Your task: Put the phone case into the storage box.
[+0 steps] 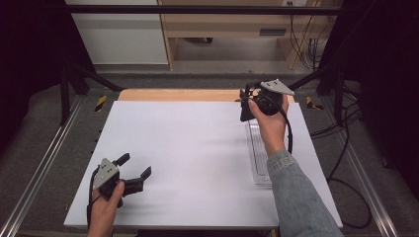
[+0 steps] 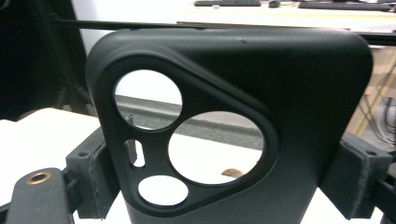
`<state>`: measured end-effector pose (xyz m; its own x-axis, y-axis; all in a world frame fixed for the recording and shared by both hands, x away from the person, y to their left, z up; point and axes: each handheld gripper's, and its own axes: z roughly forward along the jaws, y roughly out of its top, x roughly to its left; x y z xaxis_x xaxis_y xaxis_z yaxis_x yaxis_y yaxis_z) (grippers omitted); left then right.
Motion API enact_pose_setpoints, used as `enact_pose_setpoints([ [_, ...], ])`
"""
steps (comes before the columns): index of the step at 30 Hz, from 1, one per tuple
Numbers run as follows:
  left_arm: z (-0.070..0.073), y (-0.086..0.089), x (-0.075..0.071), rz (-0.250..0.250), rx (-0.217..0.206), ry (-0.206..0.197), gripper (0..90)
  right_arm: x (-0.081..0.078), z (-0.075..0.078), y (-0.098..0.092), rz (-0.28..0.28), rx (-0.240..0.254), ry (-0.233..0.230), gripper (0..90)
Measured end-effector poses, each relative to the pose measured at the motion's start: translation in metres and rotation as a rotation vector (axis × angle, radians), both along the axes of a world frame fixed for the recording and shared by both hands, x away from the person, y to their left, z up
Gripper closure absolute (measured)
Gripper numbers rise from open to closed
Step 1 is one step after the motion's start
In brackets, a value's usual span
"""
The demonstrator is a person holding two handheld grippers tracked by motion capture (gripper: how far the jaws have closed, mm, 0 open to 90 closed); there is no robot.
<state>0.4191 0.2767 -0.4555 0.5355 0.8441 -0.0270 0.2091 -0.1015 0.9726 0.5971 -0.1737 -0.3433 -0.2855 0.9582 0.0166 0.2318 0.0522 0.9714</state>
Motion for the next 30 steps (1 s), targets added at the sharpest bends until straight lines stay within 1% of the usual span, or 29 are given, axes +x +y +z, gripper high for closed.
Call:
enact_pose_setpoints([
  [3,0.0,0.0,0.0,0.001,0.001,-0.001,5.5,0.005,-0.003,-0.008,-0.026,0.006,-0.006,13.8],
  [5,0.0,0.0,0.0,-0.001,0.001,-0.001,5.5,0.007,-0.004,-0.012,-0.043,0.012,-0.001,13.8],
  [8,0.0,0.0,0.0,-0.004,0.003,-0.002,5.4,0.008,-0.007,-0.018,-0.058,0.009,0.006,13.8],
  [10,0.0,-0.001,0.0,-0.006,0.005,-0.004,5.4,0.008,-0.008,-0.019,-0.063,-0.003,0.006,13.8],
  [16,0.0,-0.001,0.0,-0.005,0.007,-0.006,5.3,0.009,-0.014,-0.022,-0.071,-0.016,0.017,13.8],
  [24,0.0,-0.001,0.0,-0.006,0.008,-0.007,5.2,0.015,-0.022,-0.024,-0.092,-0.014,0.034,13.8],
  [30,-0.001,-0.001,0.0,-0.005,0.012,-0.005,5.2,0.022,-0.031,-0.025,-0.119,-0.018,0.052,13.7],
])
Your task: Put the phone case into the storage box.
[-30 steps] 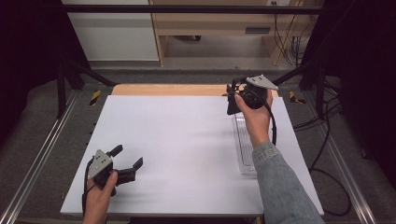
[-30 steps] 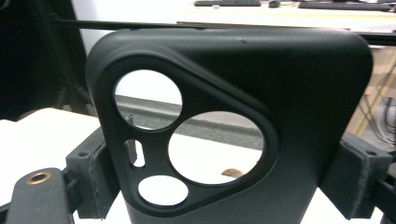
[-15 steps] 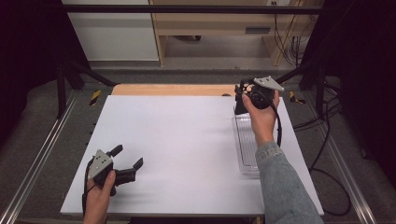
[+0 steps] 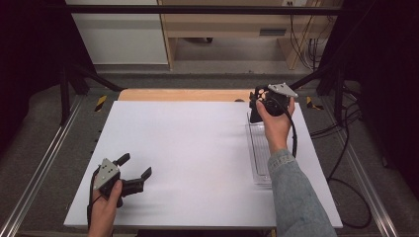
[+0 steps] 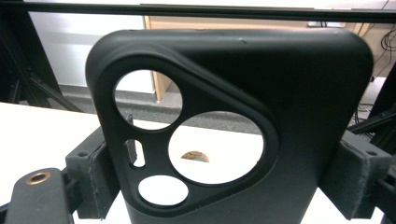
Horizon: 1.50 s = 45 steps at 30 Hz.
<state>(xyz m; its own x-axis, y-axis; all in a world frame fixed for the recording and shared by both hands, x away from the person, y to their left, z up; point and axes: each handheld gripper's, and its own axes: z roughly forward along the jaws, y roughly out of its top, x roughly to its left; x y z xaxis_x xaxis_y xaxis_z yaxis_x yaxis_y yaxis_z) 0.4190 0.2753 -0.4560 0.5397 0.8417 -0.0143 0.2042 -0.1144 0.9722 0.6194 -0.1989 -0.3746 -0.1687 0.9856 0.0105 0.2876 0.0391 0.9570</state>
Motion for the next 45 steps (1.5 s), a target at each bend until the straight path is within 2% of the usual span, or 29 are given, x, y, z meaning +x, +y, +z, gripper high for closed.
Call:
enact_pose_setpoints([
  [9,0.0,0.0,0.0,-0.003,0.001,0.003,5.2,0.007,-0.015,-0.003,-0.039,0.006,0.039,13.6],
  [20,-0.001,-0.001,0.001,-0.007,0.003,0.008,5.2,0.013,-0.023,-0.005,-0.077,0.009,0.07,13.5],
  [32,-0.001,-0.001,0.001,-0.013,-0.001,0.01,4.9,0.017,-0.028,-0.004,-0.096,0.009,0.074,13.5],
  [35,-0.001,-0.002,0.001,-0.015,-0.001,0.011,4.9,0.018,-0.031,-0.002,-0.1,-0.006,0.075,13.5],
  [45,-0.001,-0.002,0.001,-0.015,-0.002,0.012,4.9,0.021,-0.035,0.002,-0.099,0.002,0.071,13.3],
])
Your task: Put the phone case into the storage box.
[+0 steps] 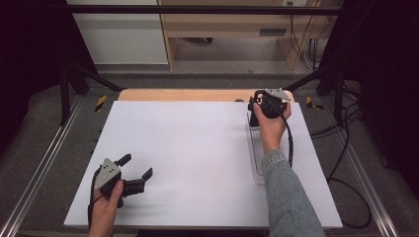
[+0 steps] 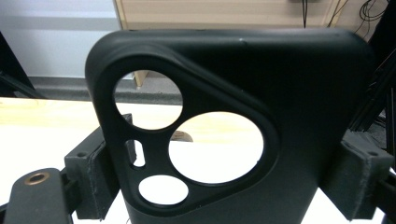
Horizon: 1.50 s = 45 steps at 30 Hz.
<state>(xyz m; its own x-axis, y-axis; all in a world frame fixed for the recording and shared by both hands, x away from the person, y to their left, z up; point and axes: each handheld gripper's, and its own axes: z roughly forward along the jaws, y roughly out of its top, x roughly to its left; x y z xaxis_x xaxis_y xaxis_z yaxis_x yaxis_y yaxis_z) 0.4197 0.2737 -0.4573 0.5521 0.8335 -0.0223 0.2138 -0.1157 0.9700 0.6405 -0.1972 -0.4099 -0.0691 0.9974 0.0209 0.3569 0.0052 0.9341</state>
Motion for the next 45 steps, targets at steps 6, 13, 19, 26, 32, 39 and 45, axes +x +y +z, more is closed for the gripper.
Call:
enact_pose_setpoints([
  [6,0.0001,-0.0007,-0.0003,-0.004,-0.001,-0.002,4.8,0.001,-0.0007,0.0008,-0.003,0.004,-0.002,13.2],
  [13,0.0,-0.0011,-0.0003,-0.007,-0.002,-0.001,4.8,0.0023,-0.0028,0.002,-0.009,-0.001,0.003,13.1],
  [19,-0.0001,-0.0008,-0.0001,-0.005,-0.002,-0.001,4.7,0.0032,-0.0039,0.0023,-0.005,0.005,0.005,13.1],
  [26,0.0,-0.0011,-0.0003,-0.008,-0.001,-0.002,4.7,0.0042,-0.0059,0.0037,0.0,-0.001,0.015,13.0],
  [32,0.0,-0.001,-0.0003,-0.008,-0.001,-0.002,4.7,0.0048,-0.0068,0.0044,-0.003,0.004,0.02,13.0],
  [39,0.0,-0.001,-0.0002,-0.008,-0.001,-0.001,4.7,0.0057,-0.008,0.0042,0.0,0.004,0.025,13.0],
  [45,0.0,-0.0012,-0.0003,-0.009,-0.001,-0.001,4.7,0.0062,-0.0086,0.0047,0.0,0.005,0.025,12.9],
])
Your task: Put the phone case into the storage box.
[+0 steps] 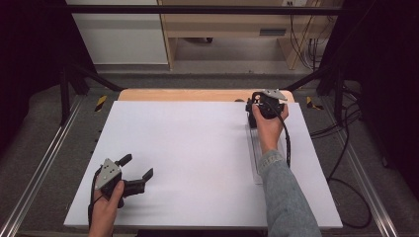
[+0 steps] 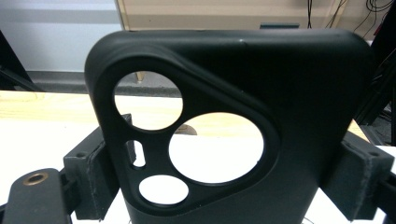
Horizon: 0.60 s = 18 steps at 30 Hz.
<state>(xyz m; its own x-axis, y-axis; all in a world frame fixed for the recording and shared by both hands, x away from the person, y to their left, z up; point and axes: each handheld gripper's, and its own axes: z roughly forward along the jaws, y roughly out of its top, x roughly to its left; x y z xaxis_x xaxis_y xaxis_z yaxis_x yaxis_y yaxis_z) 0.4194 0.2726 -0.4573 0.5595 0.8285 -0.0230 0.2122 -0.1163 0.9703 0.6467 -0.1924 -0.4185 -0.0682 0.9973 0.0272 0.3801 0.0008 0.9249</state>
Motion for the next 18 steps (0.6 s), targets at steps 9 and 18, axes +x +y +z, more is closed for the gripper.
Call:
enact_pose_setpoints([
  [9,-0.0001,-0.0001,0.0,0.0,0.0,0.0,4.7,0.0005,-0.0006,0.0001,0.003,0.001,0.006,12.8],
  [18,-0.0002,-0.0003,0.0001,-0.002,0.002,0.002,4.7,0.0003,-0.0008,0.0017,0.007,-0.01,0.007,12.8],
])
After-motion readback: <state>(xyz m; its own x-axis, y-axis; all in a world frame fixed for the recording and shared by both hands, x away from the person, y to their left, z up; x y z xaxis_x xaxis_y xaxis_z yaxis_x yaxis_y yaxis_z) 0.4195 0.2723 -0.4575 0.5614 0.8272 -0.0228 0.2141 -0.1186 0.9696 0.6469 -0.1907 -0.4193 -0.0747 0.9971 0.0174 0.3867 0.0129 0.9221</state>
